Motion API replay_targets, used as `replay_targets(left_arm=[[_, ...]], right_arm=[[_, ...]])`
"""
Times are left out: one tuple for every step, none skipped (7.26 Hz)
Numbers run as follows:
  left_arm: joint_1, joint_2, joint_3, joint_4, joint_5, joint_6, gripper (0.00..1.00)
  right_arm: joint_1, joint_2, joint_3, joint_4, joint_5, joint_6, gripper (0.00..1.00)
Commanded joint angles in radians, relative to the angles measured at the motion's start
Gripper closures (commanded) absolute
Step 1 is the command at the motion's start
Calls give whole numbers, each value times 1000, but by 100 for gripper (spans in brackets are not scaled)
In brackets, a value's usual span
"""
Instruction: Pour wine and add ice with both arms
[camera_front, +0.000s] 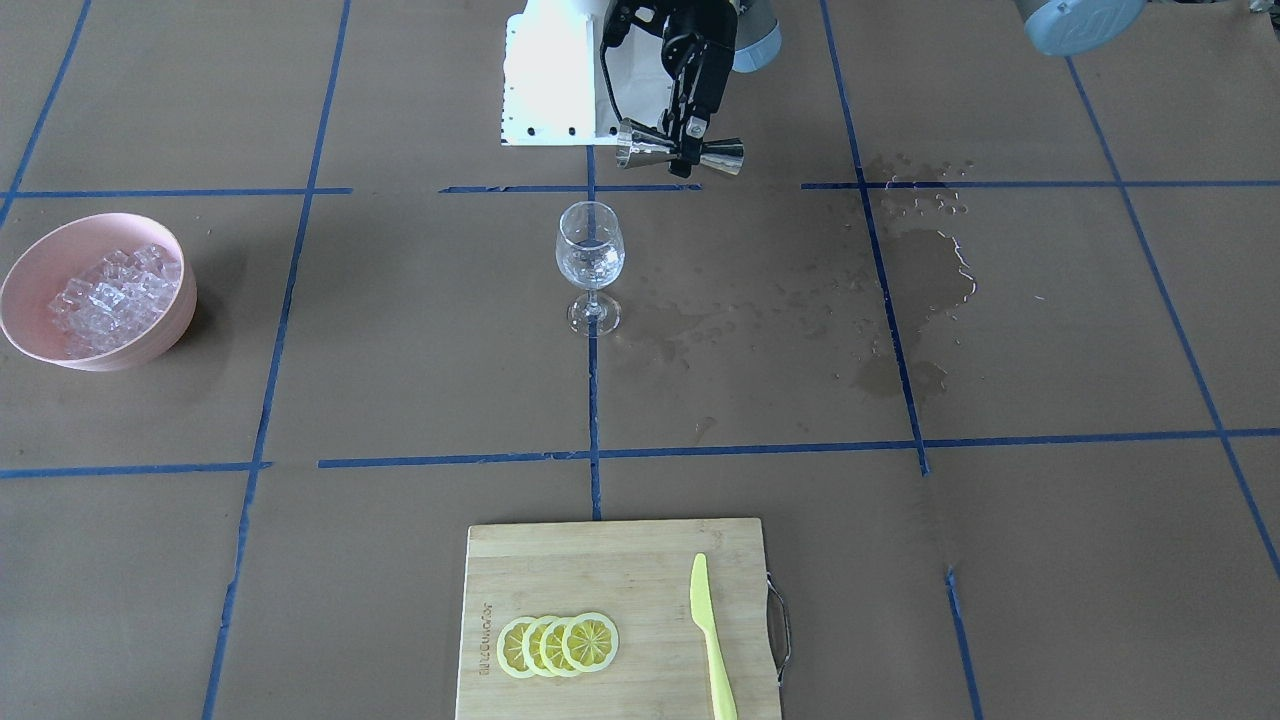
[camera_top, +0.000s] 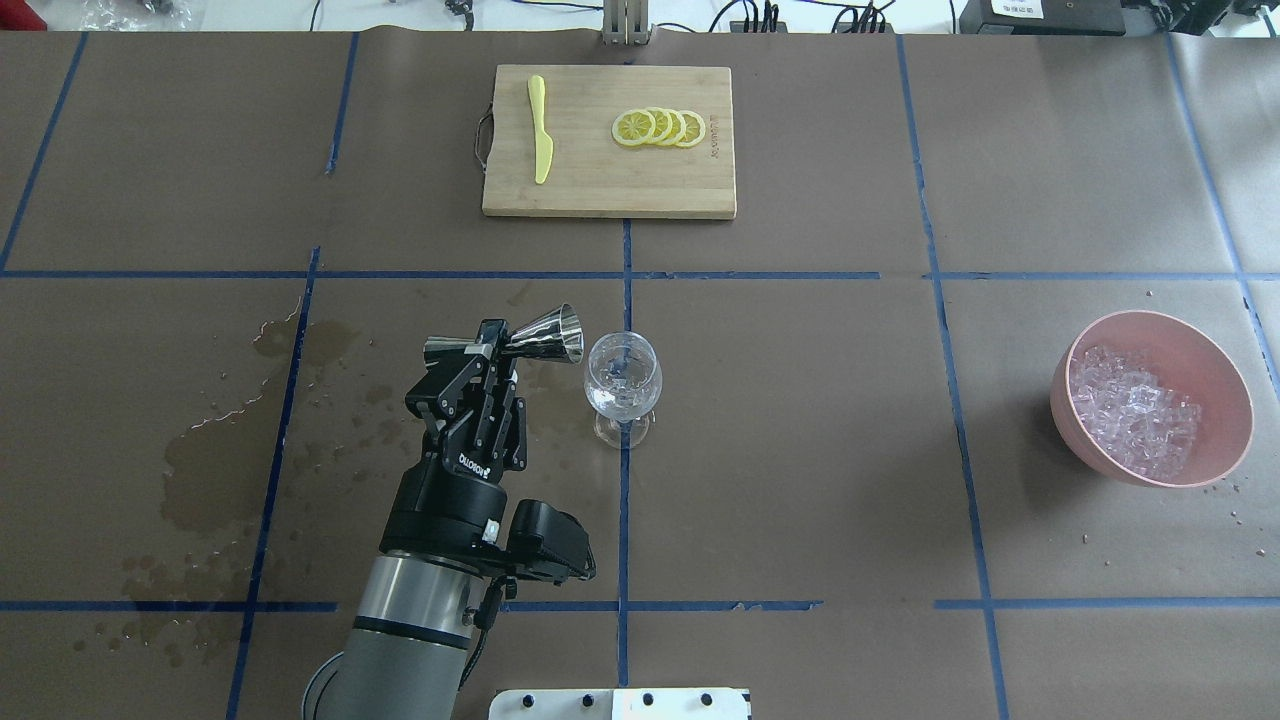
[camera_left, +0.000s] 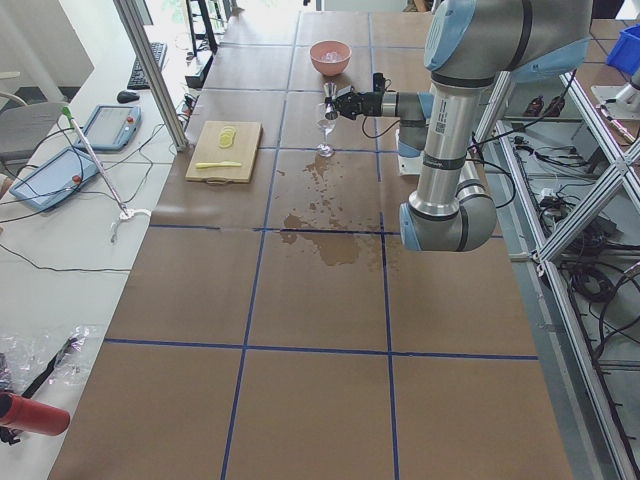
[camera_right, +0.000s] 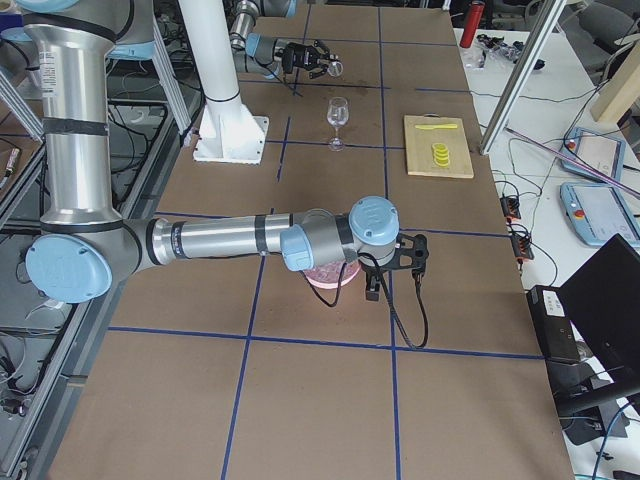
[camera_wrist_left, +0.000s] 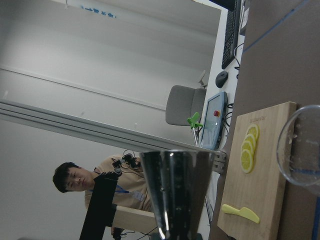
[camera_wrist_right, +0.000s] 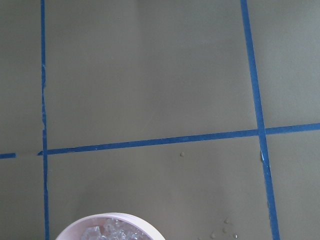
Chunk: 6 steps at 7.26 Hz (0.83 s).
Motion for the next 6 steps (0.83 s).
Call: replay_targets(left_arm=[[-15,7,6,-71,-1,-177,100],[-24,11,7,-91,-1,-310,100],[-40,11,6,-132,-10,-451,100],[-44,15,6,-147,-10,-476,100],[-44,15,1,-183,-6,-477,100],[-55,30,1,-223,-35,-477,100]], right_arm=[[-50,5,55,0,-14,93,0],[-81,9,84,0,-51,141,0],[-114,14,104,0,-74,184,0],[-145,15,118,0,-91,216,0],[-171,17,129,2,-97,245,0],[-179,18,142,2,-97,274,0]])
